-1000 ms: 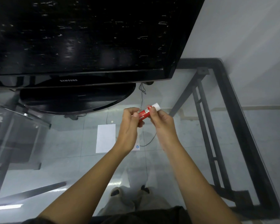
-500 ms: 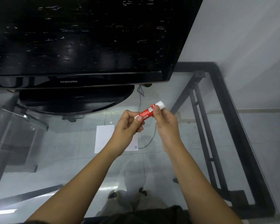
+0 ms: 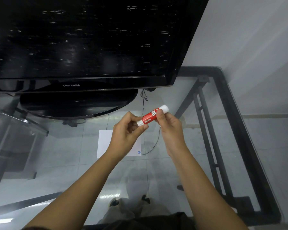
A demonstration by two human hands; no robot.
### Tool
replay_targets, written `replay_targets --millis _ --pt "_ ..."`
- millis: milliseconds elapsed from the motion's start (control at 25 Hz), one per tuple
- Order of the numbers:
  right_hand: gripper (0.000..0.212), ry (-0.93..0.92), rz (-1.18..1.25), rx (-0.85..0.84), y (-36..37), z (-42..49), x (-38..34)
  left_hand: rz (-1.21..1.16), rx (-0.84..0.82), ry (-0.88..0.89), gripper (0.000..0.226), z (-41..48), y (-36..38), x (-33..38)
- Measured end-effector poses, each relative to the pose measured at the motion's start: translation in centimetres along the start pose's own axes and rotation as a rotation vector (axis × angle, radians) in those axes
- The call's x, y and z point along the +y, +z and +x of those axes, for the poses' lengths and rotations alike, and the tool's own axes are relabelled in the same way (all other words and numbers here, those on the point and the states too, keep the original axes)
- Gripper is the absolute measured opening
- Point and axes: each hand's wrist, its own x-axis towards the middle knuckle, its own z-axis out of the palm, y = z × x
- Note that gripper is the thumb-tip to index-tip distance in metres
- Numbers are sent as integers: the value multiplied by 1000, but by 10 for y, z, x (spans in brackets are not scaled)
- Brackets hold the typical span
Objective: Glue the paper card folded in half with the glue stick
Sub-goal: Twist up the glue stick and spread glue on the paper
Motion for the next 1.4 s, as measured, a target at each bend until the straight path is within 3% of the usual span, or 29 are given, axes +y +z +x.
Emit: replay_targets --millis 120,240,320,400,520,560,720,880,1080,1280,1400 --pt "34 -6 12 -21 0 0 0 -100 6 -14 23 1 1 -3" --pt "41 -29 -12 -25 -1 1 -4 -334 -10 -170 17 2 0 -4" --pt "43 -35 -29 -34 -1 1 -6 -346 -18 -211 15 4 -3 -4" --pt "45 -27 -32 -33 0 0 -6 -258 -3 -122 8 4 -4 0" --pt "44 -21 -47 -27 2 0 -6 195 84 166 26 1 -5 -2" --pt "45 -24 -50 -29 3 -1 -6 233 100 164 29 1 -5 -3" --pt "37 -50 -49 -50 2 -2 -7 -217 35 -124 17 -2 -6 0" --pt "52 -45 -63 -51 4 -2 -6 -160 16 -9 20 -3 -7 1" --pt "41 -58 -52 -62 4 -4 -7 -228 16 -111 15 -2 -8 0" --pt "59 -48 -74 -49 4 -4 -6 -282 -20 -79 22 -4 -7 2" --pt "47 -60 -78 -62 4 -4 -6 -289 -6 -137 18 -4 -8 0"
